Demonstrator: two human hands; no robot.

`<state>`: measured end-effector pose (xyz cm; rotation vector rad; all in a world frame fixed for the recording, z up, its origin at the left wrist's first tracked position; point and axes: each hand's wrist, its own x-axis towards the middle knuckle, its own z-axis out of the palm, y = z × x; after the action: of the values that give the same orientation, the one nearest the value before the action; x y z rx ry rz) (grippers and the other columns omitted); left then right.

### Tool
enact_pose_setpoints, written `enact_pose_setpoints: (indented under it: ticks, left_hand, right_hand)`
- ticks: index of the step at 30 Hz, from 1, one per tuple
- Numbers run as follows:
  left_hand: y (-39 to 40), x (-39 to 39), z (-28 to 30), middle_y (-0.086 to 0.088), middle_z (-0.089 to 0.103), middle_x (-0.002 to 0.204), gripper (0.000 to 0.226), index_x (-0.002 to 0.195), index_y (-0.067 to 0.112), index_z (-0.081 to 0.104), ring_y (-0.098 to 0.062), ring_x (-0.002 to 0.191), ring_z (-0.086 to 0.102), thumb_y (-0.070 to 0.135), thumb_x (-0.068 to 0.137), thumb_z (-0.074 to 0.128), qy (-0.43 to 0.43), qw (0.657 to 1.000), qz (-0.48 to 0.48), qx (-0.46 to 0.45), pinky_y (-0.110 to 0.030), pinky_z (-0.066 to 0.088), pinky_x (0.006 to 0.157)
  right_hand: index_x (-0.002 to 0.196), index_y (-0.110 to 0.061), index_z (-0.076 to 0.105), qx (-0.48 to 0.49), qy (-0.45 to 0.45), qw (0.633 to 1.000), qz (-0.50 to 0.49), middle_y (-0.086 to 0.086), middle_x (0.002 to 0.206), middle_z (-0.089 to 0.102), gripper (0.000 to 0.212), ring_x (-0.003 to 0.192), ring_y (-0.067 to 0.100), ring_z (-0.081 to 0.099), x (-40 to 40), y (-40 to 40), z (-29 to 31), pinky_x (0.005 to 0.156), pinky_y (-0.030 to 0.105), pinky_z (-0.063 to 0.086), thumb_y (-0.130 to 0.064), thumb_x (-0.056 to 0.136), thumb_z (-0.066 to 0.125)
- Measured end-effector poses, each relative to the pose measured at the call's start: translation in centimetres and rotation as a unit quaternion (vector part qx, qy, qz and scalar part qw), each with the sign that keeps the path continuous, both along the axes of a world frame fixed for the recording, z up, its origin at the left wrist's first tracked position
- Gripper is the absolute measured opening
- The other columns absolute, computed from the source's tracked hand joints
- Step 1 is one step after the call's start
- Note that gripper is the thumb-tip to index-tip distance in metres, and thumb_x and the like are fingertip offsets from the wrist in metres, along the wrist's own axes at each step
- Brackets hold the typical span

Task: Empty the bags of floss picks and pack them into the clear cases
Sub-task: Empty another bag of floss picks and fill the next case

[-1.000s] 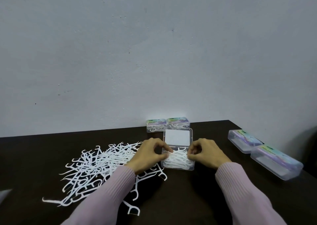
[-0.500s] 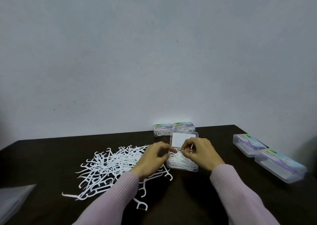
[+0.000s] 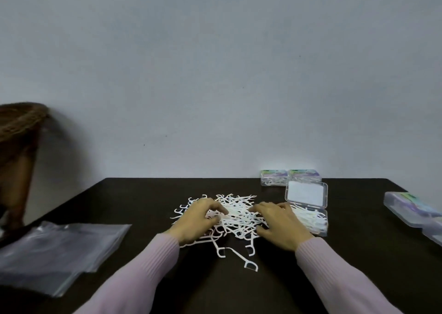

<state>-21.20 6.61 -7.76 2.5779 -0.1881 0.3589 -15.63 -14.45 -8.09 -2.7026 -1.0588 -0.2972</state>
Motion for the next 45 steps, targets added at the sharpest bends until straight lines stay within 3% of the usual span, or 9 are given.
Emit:
enact_pose_setpoints:
  ticks: [6, 11, 16, 21, 29, 33, 38, 42, 45]
  left_hand:
    - [3.1, -0.5, -0.7, 0.011, 0.050, 0.131, 0.028, 0.123, 0.028, 0.055, -0.004, 0.126, 0.039, 0.028, 0.096, 0.051, 0.025, 0.998, 0.037, 0.035, -0.016, 0.026, 0.099]
    - [3.3, -0.1, -1.2, 0.008, 0.043, 0.142, 0.040, 0.136, 0.027, 0.044, -0.007, 0.133, 0.034, 0.028, 0.096, 0.049, 0.041, 0.996, 0.069, 0.037, -0.029, 0.029, 0.109]
    - [2.7, 0.1, -2.2, 0.011, 0.052, 0.130, 0.037, 0.127, 0.029, 0.055, -0.001, 0.118, 0.044, 0.039, 0.092, 0.055, -0.009, 0.996, 0.087, -0.008, -0.016, 0.031, 0.092]
    - [2.6, 0.2, -2.3, 0.017, 0.063, 0.114, 0.026, 0.112, 0.029, 0.066, 0.003, 0.107, 0.053, 0.035, 0.087, 0.064, -0.053, 0.994, 0.093, -0.020, -0.019, 0.040, 0.093]
    - [2.1, 0.6, -1.7, 0.008, 0.071, 0.097, 0.016, 0.102, 0.017, 0.071, -0.001, 0.089, 0.063, 0.015, 0.087, 0.065, -0.119, 0.990, 0.077, 0.014, -0.023, 0.050, 0.084]
    - [2.0, 0.7, -1.6, 0.008, 0.071, 0.095, 0.016, 0.102, 0.016, 0.071, -0.001, 0.088, 0.063, 0.014, 0.088, 0.065, -0.138, 0.988, 0.070, -0.004, -0.022, 0.051, 0.083]
    - [1.7, 0.5, -0.9, 0.011, 0.068, 0.090, 0.016, 0.102, 0.016, 0.072, 0.002, 0.083, 0.061, 0.013, 0.088, 0.064, -0.157, 0.985, 0.063, -0.024, -0.013, 0.049, 0.077]
    - [1.6, 0.5, -0.6, 0.011, 0.066, 0.087, 0.017, 0.102, 0.015, 0.072, 0.001, 0.082, 0.061, 0.013, 0.087, 0.065, -0.153, 0.986, 0.057, -0.036, -0.018, 0.050, 0.079]
    - [1.5, 0.6, -0.7, 0.008, 0.069, 0.093, 0.018, 0.103, 0.016, 0.072, 0.001, 0.085, 0.061, 0.014, 0.086, 0.066, -0.153, 0.986, 0.053, -0.044, -0.016, 0.050, 0.080]
  right_hand:
    - [0.136, -0.021, 0.039, -0.004, 0.026, 1.000, -0.011, -0.004, 0.141, 0.043, 0.043, 0.130, 0.011, 0.038, 0.5, 2.6, 0.1, 0.111, 0.037, 0.018, -0.035, 0.095, 0.042]
    - [0.136, -0.017, 0.038, -0.011, 0.037, 0.999, -0.035, 0.000, 0.139, 0.046, 0.040, 0.128, 0.014, 0.042, 1.2, 4.7, 0.1, 0.113, 0.042, 0.013, -0.030, 0.097, 0.037]
    - [0.120, -0.021, 0.053, 0.015, -0.055, 0.997, -0.055, -0.006, 0.119, 0.058, 0.028, 0.114, 0.011, 0.050, 1.3, 5.4, -0.5, 0.106, 0.039, 0.018, -0.029, 0.095, 0.043]
    - [0.106, -0.027, 0.062, 0.042, -0.075, 0.996, -0.039, -0.011, 0.106, 0.063, 0.017, 0.104, 0.007, 0.055, 1.4, 5.0, -0.3, 0.104, 0.034, 0.021, -0.031, 0.094, 0.049]
    - [0.113, -0.023, 0.060, 0.092, -0.099, 0.990, -0.039, -0.008, 0.109, 0.067, 0.023, 0.099, 0.011, 0.059, 1.4, 4.5, 0.4, 0.102, 0.027, 0.029, -0.030, 0.095, 0.048]
    - [0.110, -0.020, 0.063, 0.169, -0.052, 0.983, -0.040, -0.004, 0.104, 0.070, 0.021, 0.097, 0.011, 0.063, 1.5, 4.2, 0.6, 0.090, 0.025, 0.044, -0.027, 0.091, 0.058]
    - [0.095, -0.017, 0.070, 0.260, 0.035, 0.964, -0.032, -0.001, 0.091, 0.070, 0.011, 0.080, 0.006, 0.063, 2.1, 3.9, 0.4, 0.077, 0.021, 0.051, -0.020, 0.085, 0.066]
    - [0.090, -0.017, 0.073, 0.302, 0.075, 0.950, -0.036, -0.001, 0.080, 0.068, 0.008, 0.071, -0.001, 0.060, 2.5, 3.4, 0.7, 0.063, 0.003, 0.043, -0.017, 0.084, 0.068]
    - [0.086, -0.017, 0.073, 0.342, 0.096, 0.934, -0.039, -0.002, 0.075, 0.067, 0.007, 0.070, -0.006, 0.058, 2.6, 2.9, 0.9, 0.059, -0.001, 0.040, -0.013, 0.083, 0.068]
